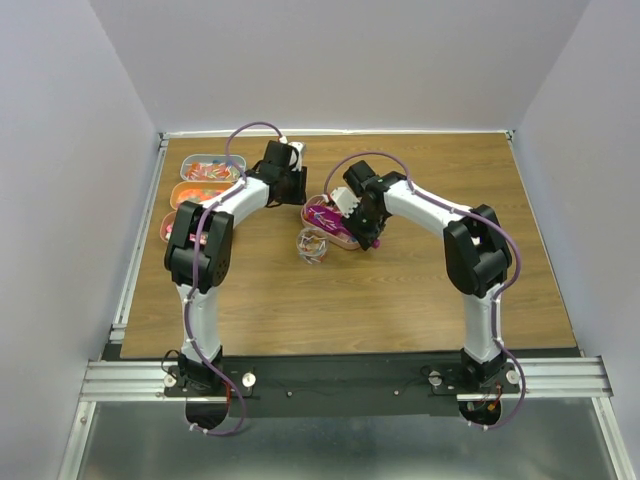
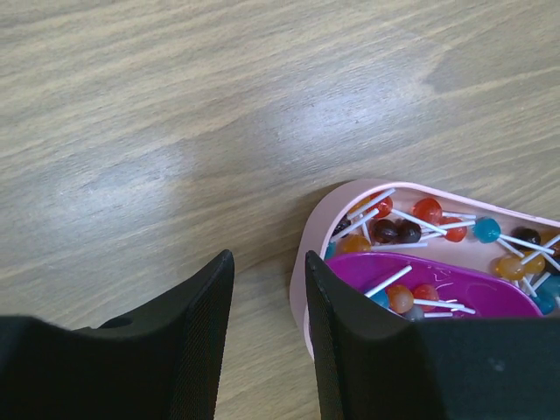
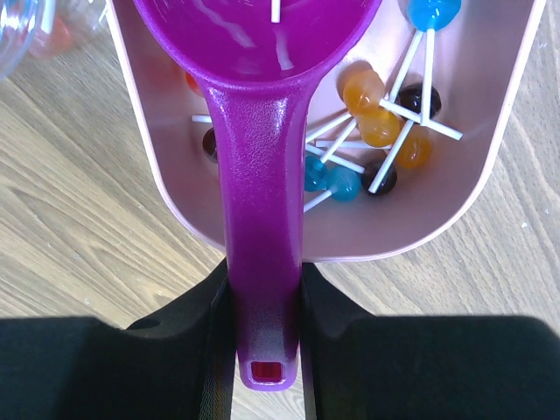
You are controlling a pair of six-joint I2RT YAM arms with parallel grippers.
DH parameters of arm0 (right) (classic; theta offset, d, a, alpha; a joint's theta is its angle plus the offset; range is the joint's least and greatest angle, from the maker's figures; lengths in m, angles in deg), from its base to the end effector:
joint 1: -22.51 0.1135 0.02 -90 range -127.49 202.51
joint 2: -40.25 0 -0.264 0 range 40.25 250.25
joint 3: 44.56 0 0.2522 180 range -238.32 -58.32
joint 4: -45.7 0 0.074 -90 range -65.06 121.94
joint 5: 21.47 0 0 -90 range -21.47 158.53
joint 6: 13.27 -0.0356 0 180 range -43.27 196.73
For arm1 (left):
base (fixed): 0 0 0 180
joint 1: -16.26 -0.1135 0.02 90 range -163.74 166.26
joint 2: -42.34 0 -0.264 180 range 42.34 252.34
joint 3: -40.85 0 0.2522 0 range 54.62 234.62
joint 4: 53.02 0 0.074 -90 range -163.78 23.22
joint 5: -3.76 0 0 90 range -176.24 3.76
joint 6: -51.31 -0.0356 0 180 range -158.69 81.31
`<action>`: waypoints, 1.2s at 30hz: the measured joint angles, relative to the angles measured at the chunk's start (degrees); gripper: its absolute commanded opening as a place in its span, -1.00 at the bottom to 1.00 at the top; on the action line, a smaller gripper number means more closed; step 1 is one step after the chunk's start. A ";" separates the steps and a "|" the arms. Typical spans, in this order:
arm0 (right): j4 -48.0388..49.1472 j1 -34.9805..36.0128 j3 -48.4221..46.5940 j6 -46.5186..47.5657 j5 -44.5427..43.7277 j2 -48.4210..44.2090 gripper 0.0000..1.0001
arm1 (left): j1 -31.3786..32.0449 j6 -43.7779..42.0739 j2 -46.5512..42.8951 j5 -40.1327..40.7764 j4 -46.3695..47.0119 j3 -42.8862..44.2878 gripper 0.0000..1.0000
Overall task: Pack the candies
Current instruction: Scoop the fake candies from the storage box.
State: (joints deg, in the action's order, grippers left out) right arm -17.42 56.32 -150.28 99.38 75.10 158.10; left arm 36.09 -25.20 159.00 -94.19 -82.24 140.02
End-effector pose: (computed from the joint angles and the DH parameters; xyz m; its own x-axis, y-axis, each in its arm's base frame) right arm 0.3448 0.2358 0.1882 -0.5193 -0.8082 -0.2776 -0.8419 0.5396 0.0041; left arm 0.4253 -0.1586 0.1941 -0.7650 0.0303 -0.6433 0.2537 0.9323 -0.2579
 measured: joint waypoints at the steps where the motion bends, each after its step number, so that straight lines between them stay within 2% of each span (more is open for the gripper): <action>1: 0.11 0.00 0.00 -0.13 0.11 0.00 -0.99 | 0.00 0.00 -0.20 0.00 0.07 -0.02 -0.07; 12: 7.87 -0.22 4.24 -1.18 1.95 -2.14 -0.99 | 0.52 1.46 -4.02 -2.01 1.16 -2.01 -0.07; 30: 9.99 -2.25 10.56 -1.66 1.97 -7.89 -0.99 | -0.22 2.84 -8.15 -3.52 3.85 -4.68 -0.07; 36: 10.05 -2.32 11.56 -1.81 0.46 -11.91 -0.99 | -1.46 3.58 -14.71 -3.15 5.22 -7.85 0.00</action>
State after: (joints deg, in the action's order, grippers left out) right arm -7.37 54.00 -138.72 97.57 75.56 146.18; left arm 34.63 -21.61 144.29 -97.33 -77.02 132.17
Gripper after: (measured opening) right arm 0.341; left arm 0.475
